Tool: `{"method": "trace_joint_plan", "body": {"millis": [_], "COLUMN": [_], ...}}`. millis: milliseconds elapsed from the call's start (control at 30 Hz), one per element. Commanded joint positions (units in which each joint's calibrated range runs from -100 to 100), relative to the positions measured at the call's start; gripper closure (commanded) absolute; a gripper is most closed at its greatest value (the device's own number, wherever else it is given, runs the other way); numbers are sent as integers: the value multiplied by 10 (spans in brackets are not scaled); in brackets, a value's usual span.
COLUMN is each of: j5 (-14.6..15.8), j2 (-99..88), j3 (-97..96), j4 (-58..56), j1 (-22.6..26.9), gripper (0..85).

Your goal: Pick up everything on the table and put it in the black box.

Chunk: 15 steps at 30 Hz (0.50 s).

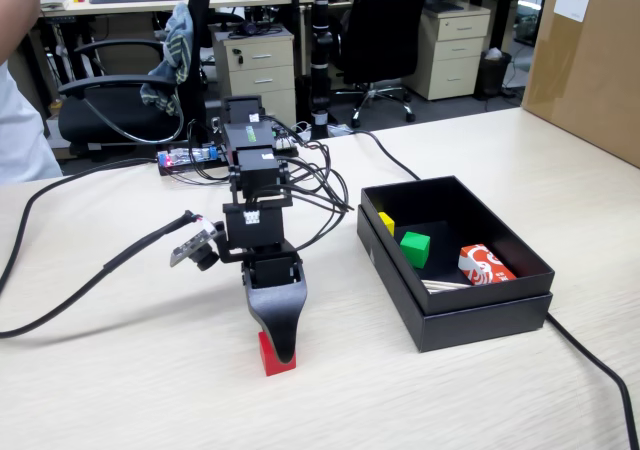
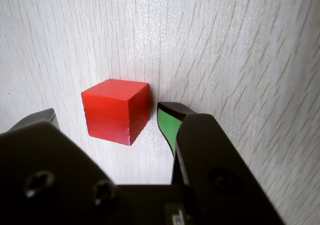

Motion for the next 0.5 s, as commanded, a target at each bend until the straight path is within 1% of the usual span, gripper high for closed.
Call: {"method": "trace_joint_plan", "body": {"millis": [0,67,167,233,467], "j5": [-9,-10,-11,-11,-11], "j2": [-15,-18,-18,-19,-20], "j3": [45,45,45,44,40], "j4": [12,-6,-23,-31,-70], "j1": [0,0,0,0,1], "gripper": [492,584,648,669,670]}}
